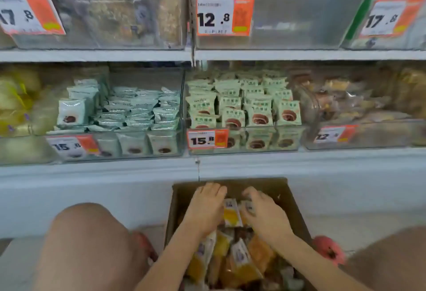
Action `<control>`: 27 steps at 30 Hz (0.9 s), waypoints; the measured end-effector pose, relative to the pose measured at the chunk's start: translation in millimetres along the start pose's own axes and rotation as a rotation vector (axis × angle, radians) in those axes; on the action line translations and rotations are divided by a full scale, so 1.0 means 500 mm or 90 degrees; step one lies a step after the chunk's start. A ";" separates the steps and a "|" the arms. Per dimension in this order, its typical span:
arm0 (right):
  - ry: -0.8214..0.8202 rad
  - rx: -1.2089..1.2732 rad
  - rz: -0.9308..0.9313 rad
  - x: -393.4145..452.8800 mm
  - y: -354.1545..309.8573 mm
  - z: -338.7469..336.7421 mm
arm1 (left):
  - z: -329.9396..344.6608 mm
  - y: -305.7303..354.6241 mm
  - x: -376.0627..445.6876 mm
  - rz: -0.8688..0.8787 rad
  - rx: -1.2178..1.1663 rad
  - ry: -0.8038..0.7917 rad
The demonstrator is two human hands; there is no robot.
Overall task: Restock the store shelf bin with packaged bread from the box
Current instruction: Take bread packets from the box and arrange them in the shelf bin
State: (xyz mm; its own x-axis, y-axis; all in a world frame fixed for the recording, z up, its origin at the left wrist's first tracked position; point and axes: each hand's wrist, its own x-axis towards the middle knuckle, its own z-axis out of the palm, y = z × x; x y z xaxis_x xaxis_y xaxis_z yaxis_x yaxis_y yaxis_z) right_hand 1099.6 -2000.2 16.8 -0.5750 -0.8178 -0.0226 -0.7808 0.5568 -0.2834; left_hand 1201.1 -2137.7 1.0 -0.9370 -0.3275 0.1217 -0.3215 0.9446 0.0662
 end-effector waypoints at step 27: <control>-0.140 0.612 0.487 -0.006 -0.085 0.260 | 0.171 -0.043 -0.141 -0.520 -0.494 -0.265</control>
State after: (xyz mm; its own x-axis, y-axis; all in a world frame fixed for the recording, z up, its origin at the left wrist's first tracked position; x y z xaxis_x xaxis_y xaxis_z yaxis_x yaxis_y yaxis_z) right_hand 1166.2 -2040.2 -96.0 -0.6777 -0.3893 -0.6239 0.2839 0.6441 -0.7103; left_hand 1262.3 -2132.8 -93.6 -0.5131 -0.6554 -0.5543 -0.8072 0.1487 0.5713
